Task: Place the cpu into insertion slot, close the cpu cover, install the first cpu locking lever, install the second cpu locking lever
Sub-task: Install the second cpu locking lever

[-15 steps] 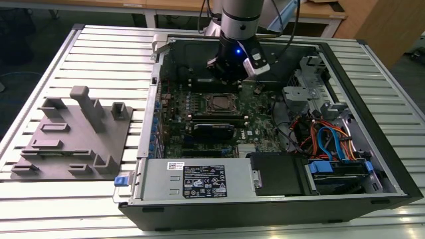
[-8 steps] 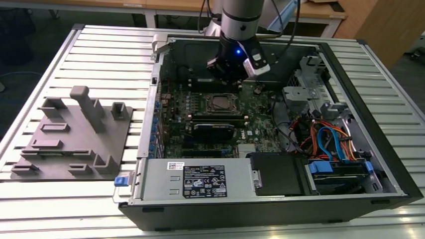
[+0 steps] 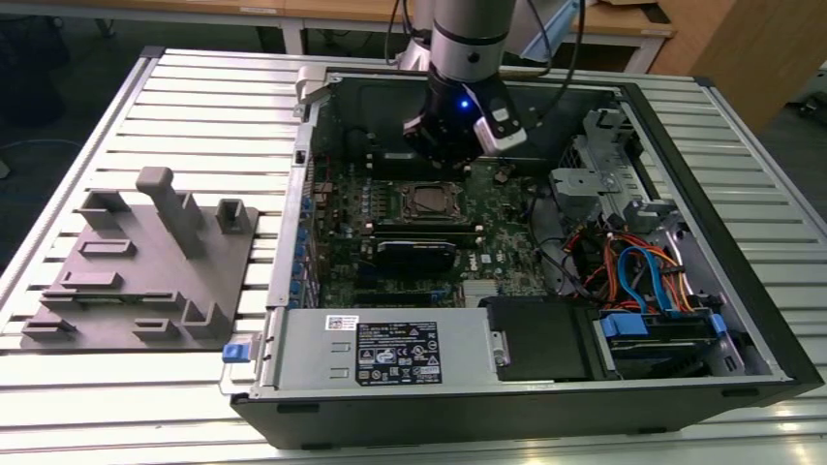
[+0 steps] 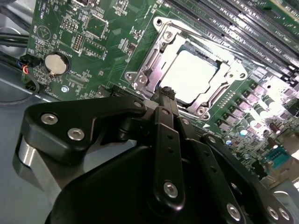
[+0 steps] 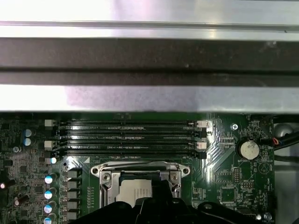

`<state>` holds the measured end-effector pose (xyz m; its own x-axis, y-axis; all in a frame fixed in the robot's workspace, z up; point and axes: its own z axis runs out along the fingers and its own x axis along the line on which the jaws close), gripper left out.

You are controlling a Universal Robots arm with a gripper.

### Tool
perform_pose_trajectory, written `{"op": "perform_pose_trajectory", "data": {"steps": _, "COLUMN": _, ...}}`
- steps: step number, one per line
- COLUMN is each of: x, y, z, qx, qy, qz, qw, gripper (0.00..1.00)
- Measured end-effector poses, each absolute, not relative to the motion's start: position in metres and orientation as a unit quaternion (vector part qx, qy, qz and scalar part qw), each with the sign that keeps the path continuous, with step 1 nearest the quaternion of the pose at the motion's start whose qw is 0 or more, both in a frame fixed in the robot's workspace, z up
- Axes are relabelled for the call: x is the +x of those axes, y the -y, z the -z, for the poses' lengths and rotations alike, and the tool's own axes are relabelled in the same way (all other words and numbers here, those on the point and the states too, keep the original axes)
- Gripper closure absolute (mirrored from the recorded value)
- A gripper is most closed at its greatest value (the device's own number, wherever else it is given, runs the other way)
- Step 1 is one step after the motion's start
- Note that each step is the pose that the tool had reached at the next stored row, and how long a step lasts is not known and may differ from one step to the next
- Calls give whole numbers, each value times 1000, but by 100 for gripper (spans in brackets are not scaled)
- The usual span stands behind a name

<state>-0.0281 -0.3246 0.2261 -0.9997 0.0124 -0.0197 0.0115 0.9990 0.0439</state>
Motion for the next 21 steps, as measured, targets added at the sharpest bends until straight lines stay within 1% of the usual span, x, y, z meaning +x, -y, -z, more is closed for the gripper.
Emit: {"op": "perform_pose_trajectory", "data": {"steps": 21, "x": -28, "y": 332, "z": -226, "qx": 6, "qy": -1000, "qz": -21, "qw": 10, "gripper": 90}}
